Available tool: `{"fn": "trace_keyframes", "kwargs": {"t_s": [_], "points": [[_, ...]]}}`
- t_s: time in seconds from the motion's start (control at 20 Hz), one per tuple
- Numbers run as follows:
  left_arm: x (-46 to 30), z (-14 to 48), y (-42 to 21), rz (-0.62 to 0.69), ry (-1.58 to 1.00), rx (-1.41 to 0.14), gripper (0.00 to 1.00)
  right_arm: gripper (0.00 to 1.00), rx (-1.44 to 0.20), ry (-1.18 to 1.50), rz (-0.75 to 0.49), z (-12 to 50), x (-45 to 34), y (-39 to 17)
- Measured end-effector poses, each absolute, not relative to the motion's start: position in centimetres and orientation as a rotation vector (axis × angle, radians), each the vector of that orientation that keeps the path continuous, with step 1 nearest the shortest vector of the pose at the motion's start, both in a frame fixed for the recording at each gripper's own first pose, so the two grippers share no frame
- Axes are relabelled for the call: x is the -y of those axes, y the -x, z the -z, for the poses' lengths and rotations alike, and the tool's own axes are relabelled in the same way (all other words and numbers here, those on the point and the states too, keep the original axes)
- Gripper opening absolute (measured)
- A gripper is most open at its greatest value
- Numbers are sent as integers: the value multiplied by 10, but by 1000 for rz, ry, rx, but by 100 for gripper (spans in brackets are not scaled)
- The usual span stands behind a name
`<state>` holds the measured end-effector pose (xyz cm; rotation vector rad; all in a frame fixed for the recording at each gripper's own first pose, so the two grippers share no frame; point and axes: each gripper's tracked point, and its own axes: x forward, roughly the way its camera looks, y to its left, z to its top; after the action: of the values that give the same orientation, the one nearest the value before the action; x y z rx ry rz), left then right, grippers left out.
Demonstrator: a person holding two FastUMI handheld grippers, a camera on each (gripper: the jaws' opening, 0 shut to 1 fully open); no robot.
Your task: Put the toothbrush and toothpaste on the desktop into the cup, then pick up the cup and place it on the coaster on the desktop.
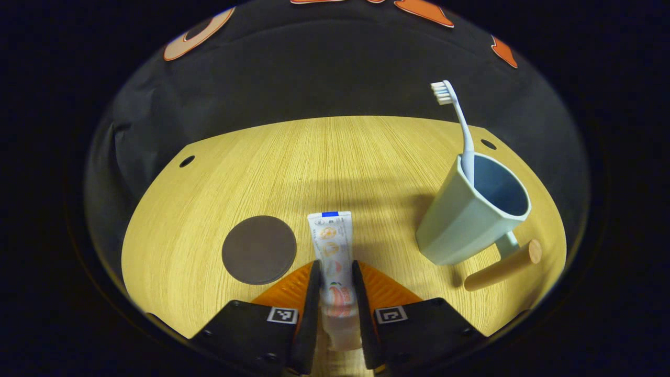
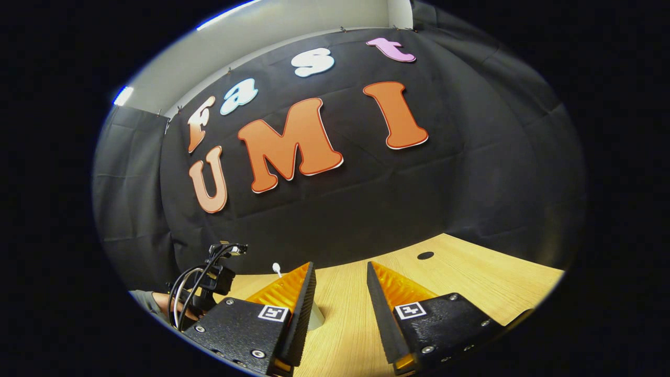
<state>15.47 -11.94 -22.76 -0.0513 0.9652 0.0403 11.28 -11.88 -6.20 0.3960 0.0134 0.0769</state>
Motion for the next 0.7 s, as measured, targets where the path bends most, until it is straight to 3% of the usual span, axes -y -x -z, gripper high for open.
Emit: {"fn": "trace_keyframes", "kwargs": {"t_s": [0.1,0.2,0.7], "points": [[119,225,-154,-21,78,-954,26,60,-13,-397,-76,60,118,-112],[121,222,-150,7,126,-951,21,60,-9,-400,-72,58,120,-108],[116,146,-155,46,166,-723,21,59,14,-425,-56,45,127,-93]]}}
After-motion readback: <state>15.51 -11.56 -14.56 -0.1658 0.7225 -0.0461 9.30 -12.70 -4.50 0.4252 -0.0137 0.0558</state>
